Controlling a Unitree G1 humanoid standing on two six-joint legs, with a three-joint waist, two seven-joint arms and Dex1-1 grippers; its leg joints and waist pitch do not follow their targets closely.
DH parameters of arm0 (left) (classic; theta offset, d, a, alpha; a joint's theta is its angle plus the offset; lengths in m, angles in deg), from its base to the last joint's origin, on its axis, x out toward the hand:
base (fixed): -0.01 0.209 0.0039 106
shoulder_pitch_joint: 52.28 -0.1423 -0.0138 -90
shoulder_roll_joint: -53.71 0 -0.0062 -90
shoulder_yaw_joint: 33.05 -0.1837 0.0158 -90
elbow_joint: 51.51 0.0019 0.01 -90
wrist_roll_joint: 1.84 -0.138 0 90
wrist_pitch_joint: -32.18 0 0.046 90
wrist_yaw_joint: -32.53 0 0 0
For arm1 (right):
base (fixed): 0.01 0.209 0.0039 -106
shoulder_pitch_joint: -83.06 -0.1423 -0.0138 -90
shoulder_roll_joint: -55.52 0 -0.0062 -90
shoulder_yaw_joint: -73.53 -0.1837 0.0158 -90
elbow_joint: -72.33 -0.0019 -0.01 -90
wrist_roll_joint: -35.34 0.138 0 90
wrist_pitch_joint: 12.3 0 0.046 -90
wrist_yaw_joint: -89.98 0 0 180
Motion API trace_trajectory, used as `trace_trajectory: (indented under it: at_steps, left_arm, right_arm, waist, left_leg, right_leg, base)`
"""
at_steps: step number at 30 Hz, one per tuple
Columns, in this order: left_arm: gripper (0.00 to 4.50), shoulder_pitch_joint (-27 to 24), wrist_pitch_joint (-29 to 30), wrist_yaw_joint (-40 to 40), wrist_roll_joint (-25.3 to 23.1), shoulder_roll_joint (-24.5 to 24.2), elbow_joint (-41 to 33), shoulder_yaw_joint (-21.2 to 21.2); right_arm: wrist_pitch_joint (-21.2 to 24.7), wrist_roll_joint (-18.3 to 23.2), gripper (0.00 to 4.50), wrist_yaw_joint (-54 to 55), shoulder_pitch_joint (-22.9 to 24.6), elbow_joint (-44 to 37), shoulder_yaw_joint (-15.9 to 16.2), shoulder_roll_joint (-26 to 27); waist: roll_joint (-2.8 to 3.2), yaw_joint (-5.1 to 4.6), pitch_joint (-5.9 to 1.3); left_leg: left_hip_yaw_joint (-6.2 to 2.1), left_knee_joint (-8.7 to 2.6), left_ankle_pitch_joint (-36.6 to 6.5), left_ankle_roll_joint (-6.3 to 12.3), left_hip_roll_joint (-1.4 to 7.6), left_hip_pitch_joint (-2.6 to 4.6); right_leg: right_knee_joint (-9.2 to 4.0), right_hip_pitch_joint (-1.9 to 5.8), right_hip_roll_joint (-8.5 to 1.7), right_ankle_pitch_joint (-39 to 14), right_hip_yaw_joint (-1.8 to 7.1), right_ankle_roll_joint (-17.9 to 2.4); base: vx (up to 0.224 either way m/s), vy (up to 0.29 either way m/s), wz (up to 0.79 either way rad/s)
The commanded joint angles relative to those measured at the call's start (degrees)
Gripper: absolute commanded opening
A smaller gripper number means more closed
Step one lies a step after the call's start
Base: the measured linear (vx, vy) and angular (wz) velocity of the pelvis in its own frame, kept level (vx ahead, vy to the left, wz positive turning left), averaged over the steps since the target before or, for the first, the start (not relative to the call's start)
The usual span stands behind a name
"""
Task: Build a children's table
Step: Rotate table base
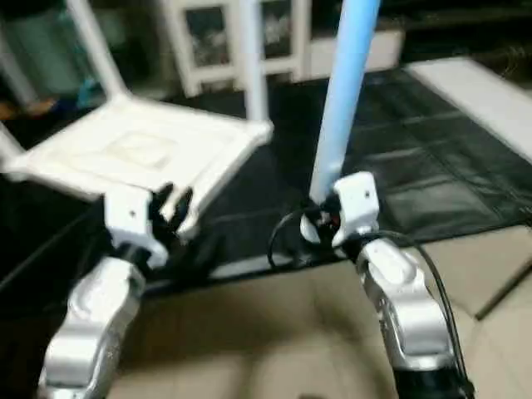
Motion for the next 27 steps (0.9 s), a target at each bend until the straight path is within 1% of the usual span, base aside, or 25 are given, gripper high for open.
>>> trace_trajectory:
  at_steps: [1, 2, 3, 4, 5, 6, 7, 8, 9, 10, 12, 14, 15, 16, 17, 18, 19, 20, 21, 22, 23, 24, 25, 26, 27]
  left_arm:
    - [1.73, 0.0, -0.1, 0.9, 0.0, -0.3, 0.2, 1.2]
    - [1.73, -0.1, -0.2, 0.9, 0.0, -0.3, 0.2, 1.3]
    - [1.73, -0.1, -0.2, 1.0, 0.0, -0.3, 0.2, 1.4]
    - [1.73, -0.1, -0.1, 1.1, 0.0, -0.2, 0.2, 1.5]
    - [1.73, -0.1, -0.1, 1.3, 0.0, -0.2, 0.1, 1.6]
    - [1.73, -0.1, -0.1, 1.6, 0.1, -0.3, 0.0, 1.7]
    - [1.73, -0.3, -0.2, 2.0, 0.3, -0.5, -0.2, 1.8]
    - [1.73, -0.3, -0.2, 2.1, 0.4, -0.6, -0.3, 1.9]
    - [1.73, -0.4, -0.2, 2.2, 0.4, -0.6, -0.4, 1.9]
    - [1.73, -0.5, -0.2, 2.4, 0.3, -0.6, -0.5, 2.1]
    - [1.73, -0.6, -0.3, 2.4, 0.2, -0.7, -0.5, 2.2]
    - [1.73, -0.7, -0.4, 2.4, 0.2, -0.7, -0.6, 2.3]
    - [1.73, -0.8, -0.3, 2.4, 0.1, -0.9, -0.7, 2.3]
    - [1.73, -0.8, -0.3, 2.4, 0.1, -0.9, -0.7, 2.2]
    - [1.73, -0.8, -0.1, 2.4, 0.1, -1.0, -0.8, 2.2]
    - [1.73, -0.8, 0.0, 2.4, 0.2, -1.1, -0.8, 2.1]
    - [1.73, -0.8, 0.1, 1.9, 1.0, -1.3, -0.9, 2.2]
    - [1.73, -0.9, 0.2, 1.2, 1.4, -1.6, -1.0, 2.0]
    - [1.73, -1.1, 0.7, -0.5, 2.2, -2.5, -1.1, 1.6]
    - [1.73, -1.3, 0.8, -2.4, 3.4, -3.1, -1.2, 1.4]
    - [1.73, -1.6, 0.9, -5.3, 5.3, -4.1, -1.5, 1.2]
    - [1.73, -1.6, 0.9, -5.3, 5.3, -4.1, -1.5, 1.2]
    - [1.73, -2.3, 0.9, -11.2, 9.4, -6.0, -2.4, 1.0]
    - [2.02, -2.4, 1.1, -12.7, 10.4, -6.5, -2.6, 0.9]
    - [2.09, -2.3, 2.0, -15.1, 11.1, -8.2, -2.4, 0.5]
  right_arm:
    - [-0.5, -0.3, 1.86, -0.6, -0.7, -1.2, 0.2, 0.4]
    - [-0.5, -0.3, 1.86, -0.7, -0.7, -1.2, 0.3, 0.4]
    - [-0.5, -0.3, 1.86, -0.7, -0.7, -1.1, 0.3, 0.4]
    - [-0.5, -0.3, 1.86, -0.9, -0.8, -1.1, 0.5, 0.3]
    - [-0.6, -0.2, 1.86, -1.3, -0.9, -1.2, 0.8, 0.2]
    - [-0.6, -0.1, 1.86, -1.7, -0.9, -1.2, 1.1, 0.1]
    - [-0.6, 0.1, 1.86, -2.0, -0.9, -1.3, 1.2, 0.0]
    - [-0.6, 0.3, 1.86, -2.0, -0.9, -1.2, 1.2, -0.1]
    - [-0.6, 0.3, 1.86, -2.0, -0.9, -1.2, 1.2, -0.1]
    - [-0.7, 0.3, 1.86, -2.1, -1.0, -1.0, 1.2, -0.1]
    - [-0.8, 0.2, 1.86, -2.2, -1.0, -0.9, 1.3, -0.2]
    - [-1.0, 0.0, 1.86, -2.5, -1.1, -0.9, 1.5, -0.2]
    - [-1.1, 0.1, 1.86, -2.5, -1.1, -0.9, 1.4, 0.0]
    - [-1.1, 0.2, 1.86, -2.5, -1.1, -0.9, 1.3, 0.1]
    - [-1.1, 0.3, 1.86, -2.4, -1.1, -0.9, 1.1, 0.2]
    - [-0.9, 0.7, 1.86, -2.3, -1.1, -0.9, 0.8, 0.5]
    - [-0.8, 0.9, 1.86, -2.2, -1.3, -0.8, 0.6, 0.6]
    - [-0.9, 1.0, 1.86, -2.3, -1.3, -0.8, 0.5, 0.5]
    - [-1.2, 1.0, 1.86, -2.6, -1.2, -0.8, 0.6, 0.3]
    - [-1.3, 1.2, 1.86, -2.8, -1.0, -1.0, 0.5, 0.2]
    - [-1.5, 1.6, 1.86, -3.1, -0.6, -1.3, 0.3, -0.1]
    - [-1.5, 1.6, 1.86, -3.1, -0.6, -1.3, 0.3, -0.1]
    - [-1.7, 2.2, 1.86, -3.8, 0.1, -2.0, -0.1, -0.3]
    - [-1.7, 2.3, 1.86, -4.1, 0.3, -2.1, -0.1, -0.4]
    - [-1.7, 2.5, 1.86, -4.4, 0.4, -2.4, -0.3, -0.5]
  waist:
    - [-2.37, 1.03, -2.38]
    - [-2.22, 1.82, -2.44]
    - [-2.37, 2.28, -2.55]
    - [-2.48, 2.07, -2.97]
    - [-1.70, 2.53, -3.45]
    - [-0.88, 2.85, -3.40]
    - [1.07, 3.14, -3.68]
    - [2.91, 2.66, -3.93]
    - [4.32, 1.33, -4.26]
    - [4.11, -2.62, -6.03]
    - [3.12, -3.95, -5.92]
    - [1.48, -4.49, -4.62]
    - [0.42, -4.00, -4.10]
    - [-3.08, -1.69, -4.41]
    - [-2.89, -0.77, -4.88]
    - [-2.89, -0.77, -4.88]
    - [-3.26, 0.03, -3.84]
    - [-2.50, 1.28, -4.15]
    - [-2.23, 2.08, -4.66]
    - [0.31, 3.51, -5.41]
    - [3.97, 3.43, -5.86]
    - [3.97, 3.43, -5.86]
    - [5.05, 2.02, -6.70]
    - [4.18, 2.70, -7.63]
    - [3.92, 2.85, -7.67]
  left_leg:
    - [-1.41, 8.91, -10.3, 5.91, -1.16, -3.99]
    - [-3.45, 10.53, -3.1, 6.28, -1.77, -9.60]
    - [-3.81, 10.06, -2.4, 6.45, -2.08, -9.58]
    - [-3.81, 9.08, 1.0, 7.00, -2.66, -9.60]
    - [-3.46, 6.42, 5.2, 8.80, -2.97, -9.23]
    - [-3.41, 4.50, 6.9, 9.47, -2.59, -8.91]
    - [-3.72, 0.73, 8.5, 9.96, -1.07, -7.58]
    - [-6.06, -2.95, 11.4, 13.46, 1.39, -5.76]
    - [-9.25, -4.93, 11.1, 19.30, 2.88, -3.47]
    - [-19.75, -6.22, -3.7, 36.64, 5.80, 5.11]
    - [-21.66, -5.68, 4.3, 39.42, 6.05, 5.81]
    - [-20.88, -7.53, 10.7, 32.19, 1.27, 2.46]
    - [-20.07, -7.94, 7.9, 28.18, -0.50, 0.05]
    - [-14.51, -4.89, -3.5, 18.45, -7.51, -3.31]
    - [-6.85, 6.91, -8.3, 16.62, -7.58, -8.97]
    - [-6.85, 6.91, -8.3, 16.62, -7.58, -8.97]
    - [-6.30, 7.49, -1.2, 9.33, -5.05, -9.18]
    - [-5.60, 5.80, 5.9, 8.23, -4.78, -9.79]
    - [-5.45, 4.32, 9.4, 8.47, -4.28, -10.22]
    - [-5.95, -0.73, 19.7, 10.04, -1.99, -10.31]
    - [-8.08, -3.15, 32.7, 12.52, 2.51, -4.52]
    - [-8.08, -3.15, 32.7, 12.52, 2.51, -4.52]
    - [-14.83, -2.07, 55.3, 22.33, 10.96, 1.09]
    - [-14.96, -0.59, 82.0, 17.47, 9.54, 2.54]
    - [-14.44, -0.86, 86.8, 15.18, 7.72, 2.34]
  right_leg:
    - [-17.44, 1.66, -8.73, -59.7, 9.53, 1.3]
    - [-15.02, 5.41, -8.00, -52.3, 10.57, 0.8]
    - [-14.71, 4.96, -6.60, -47.8, 10.43, 0.2]
    - [-14.51, 5.71, -5.00, -39.1, 9.54, -3.5]
    - [-15.30, 6.38, -3.03, -29.9, 9.27, -7.5]
    - [-15.66, 6.44, -2.19, -26.1, 8.77, -8.7]
    - [-15.92, 6.44, -0.26, -19.7, 7.71, -8.1]
    - [-14.59, 6.59, 0.80, -10.9, 1.86, -4.3]
    - [-11.83, 5.51, 2.77, -6.9, -0.33, -1.0]
    - [0.76, -3.36, 4.36, -9.2, -1.33, 3.3]
    - [2.40, -7.01, 2.66, -7.1, 0.75, 6.2]
    - [2.32, -7.45, 2.13, 1.9, 4.03, 9.0]
    - [-0.58, -5.95, 0.87, 5.0, 6.39, 7.9]
    - [-10.06, -0.11, -1.66, 7.9, 10.82, 9.9]
    - [-14.11, 6.02, -10.10, -1.1, 13.36, 12.4]
    - [-14.11, 6.02, -10.10, -1.1, 13.36, 12.4]
    - [-13.47, 5.45, -5.89, -3.6, 13.47, -0.2]
    - [-13.19, 6.44, -3.90, 2.7, 11.27, -6.2]
    - [-12.79, 6.89, -2.87, 8.8, 10.73, -8.3]
    - [-10.28, 6.64, -0.29, 22.8, 7.82, -8.6]
    - [-6.21, 1.43, 2.28, 27.5, 2.60, -4.0]
    - [-6.21, 1.43, 2.28, 27.5, 2.60, -4.0]
    - [-2.04, -5.15, -1.22, 14.4, 3.80, 0.4]
    - [-3.30, -6.32, -2.26, 19.3, 4.84, 4.7]
    - [-4.22, -6.00, -1.90, 21.2, 4.61, 6.8]
  base:
    - [0.199, -0.161, -0.02]
    - [0.174, -0.096, -0.03]
    - [0.158, -0.058, 0.12]
    - [0.052, -0.035, 0.11]
    - [0.112, -0.055, 0.29]
    - [0.149, -0.023, 0.38]
    - [0.149, -0.023, 0.38]
    - [0.238, 0.032, 0.31]
    - [0.269, 0.086, 0.17]
    - [0.269, 0.086, 0.17]
    - [0.234, 0.029, 0.40]
    - [0.218, 0.008, 0.50]
    - [0.172, -0.047, 0.53]
    - [0.172, -0.047, 0.53]
    - [0.208, -0.075, 0.61]
    - [0.225, -0.036, 0.38]
    - [0.225, -0.036, 0.38]
    - [0.214, 0.005, 0.04]
    - [0.228, 0.039, -0.05]
    - [0.228, 0.039, -0.05]
    - [0.105, 0.038, -0.01]
    - [0.079, 0.041, -0.14]
    - [0.079, 0.041, -0.14]
    - [0.132, 0.114, -0.14]
    - [-0.004, 0.143, -0.08]
